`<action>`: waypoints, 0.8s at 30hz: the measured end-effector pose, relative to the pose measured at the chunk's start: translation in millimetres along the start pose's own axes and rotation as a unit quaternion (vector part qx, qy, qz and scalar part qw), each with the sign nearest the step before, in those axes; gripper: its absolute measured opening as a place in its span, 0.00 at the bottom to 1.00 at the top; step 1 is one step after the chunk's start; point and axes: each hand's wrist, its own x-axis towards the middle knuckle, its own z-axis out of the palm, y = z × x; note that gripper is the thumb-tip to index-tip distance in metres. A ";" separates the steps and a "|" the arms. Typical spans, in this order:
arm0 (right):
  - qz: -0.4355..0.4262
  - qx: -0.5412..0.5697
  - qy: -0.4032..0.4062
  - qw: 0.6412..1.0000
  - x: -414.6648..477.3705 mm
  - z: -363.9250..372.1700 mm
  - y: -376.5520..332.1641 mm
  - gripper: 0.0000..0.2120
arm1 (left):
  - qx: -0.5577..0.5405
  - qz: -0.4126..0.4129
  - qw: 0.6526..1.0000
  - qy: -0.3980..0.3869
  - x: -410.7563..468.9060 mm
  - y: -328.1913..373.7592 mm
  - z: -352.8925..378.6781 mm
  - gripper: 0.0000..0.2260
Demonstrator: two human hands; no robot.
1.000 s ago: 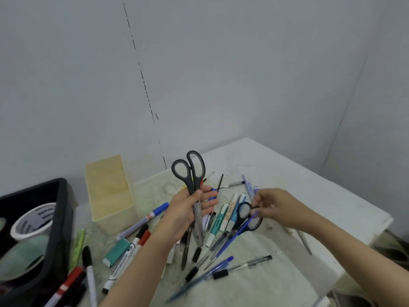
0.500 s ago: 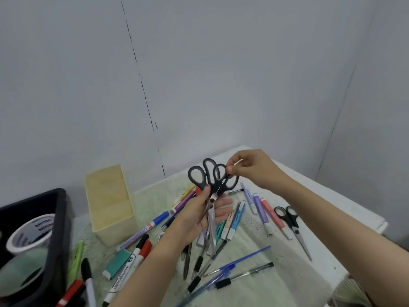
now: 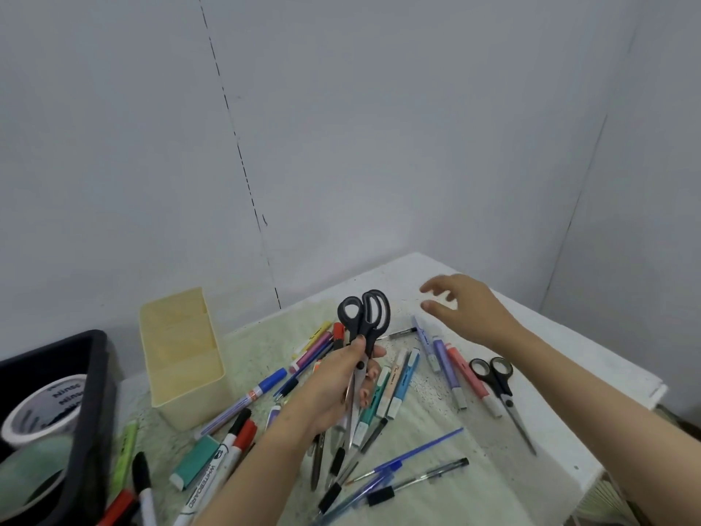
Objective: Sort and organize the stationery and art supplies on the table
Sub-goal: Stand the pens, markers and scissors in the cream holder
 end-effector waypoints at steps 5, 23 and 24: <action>0.140 -0.312 -0.137 0.930 -22.0 -7.3 47.8 0.25 | -0.008 0.014 1.000 0.021 4.6 -4.2 -1.3 0.17; 0.227 0.042 0.041 0.972 -40.3 -20.6 58.0 0.09 | -0.069 0.002 0.997 0.017 13.9 -8.9 31.4 0.15; 0.218 0.071 0.054 0.972 -37.2 -25.7 51.4 0.07 | -0.076 0.002 0.997 0.017 14.2 -9.2 31.9 0.16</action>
